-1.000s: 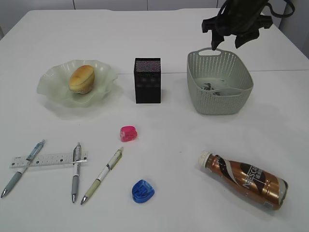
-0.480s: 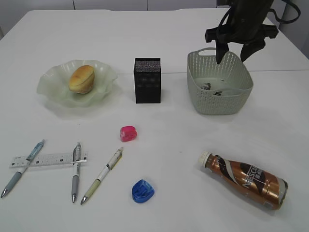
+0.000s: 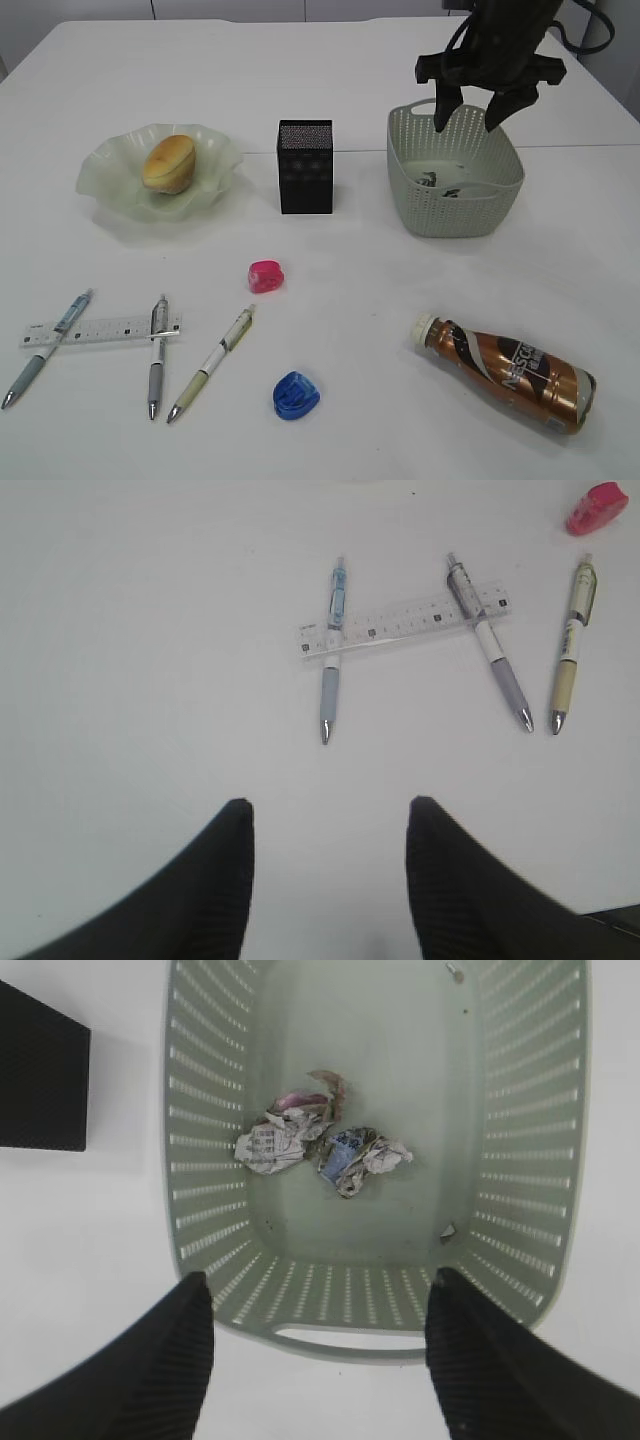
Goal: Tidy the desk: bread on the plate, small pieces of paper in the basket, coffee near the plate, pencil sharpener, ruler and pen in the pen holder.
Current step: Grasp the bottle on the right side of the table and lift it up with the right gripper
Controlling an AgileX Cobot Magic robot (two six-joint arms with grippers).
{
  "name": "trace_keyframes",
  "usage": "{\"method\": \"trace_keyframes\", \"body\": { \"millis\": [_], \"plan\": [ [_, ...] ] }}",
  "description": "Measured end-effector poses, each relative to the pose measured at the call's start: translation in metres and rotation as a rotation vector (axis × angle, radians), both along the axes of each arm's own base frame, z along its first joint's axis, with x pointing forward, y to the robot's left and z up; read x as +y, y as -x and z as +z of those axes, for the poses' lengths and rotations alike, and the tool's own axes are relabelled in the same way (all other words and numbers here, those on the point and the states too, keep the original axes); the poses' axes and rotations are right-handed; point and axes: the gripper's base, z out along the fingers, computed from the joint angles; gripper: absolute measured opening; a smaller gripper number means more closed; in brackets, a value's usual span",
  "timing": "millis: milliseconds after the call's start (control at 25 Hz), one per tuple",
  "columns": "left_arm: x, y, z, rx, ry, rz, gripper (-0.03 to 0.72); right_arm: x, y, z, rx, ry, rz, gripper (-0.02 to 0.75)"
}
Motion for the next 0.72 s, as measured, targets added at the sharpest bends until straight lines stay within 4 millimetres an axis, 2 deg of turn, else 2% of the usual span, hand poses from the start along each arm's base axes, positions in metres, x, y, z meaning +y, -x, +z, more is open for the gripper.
{"method": "trace_keyframes", "body": {
  "millis": [160,480,720],
  "plan": [
    [0.0,0.0,0.0,0.005,-0.003,0.001,0.361,0.0,0.008,0.022,-0.038,-0.025,0.001,0.521],
    [0.001,0.002,-0.002,0.029,-0.007,0.003,0.361,-0.006,0.048,0.105,-0.201,-0.076,0.006,0.521],
    [0.001,0.002,-0.002,0.033,-0.007,0.003,0.361,-0.01,0.083,0.136,-0.243,-0.101,0.042,0.521]
  ]
}}
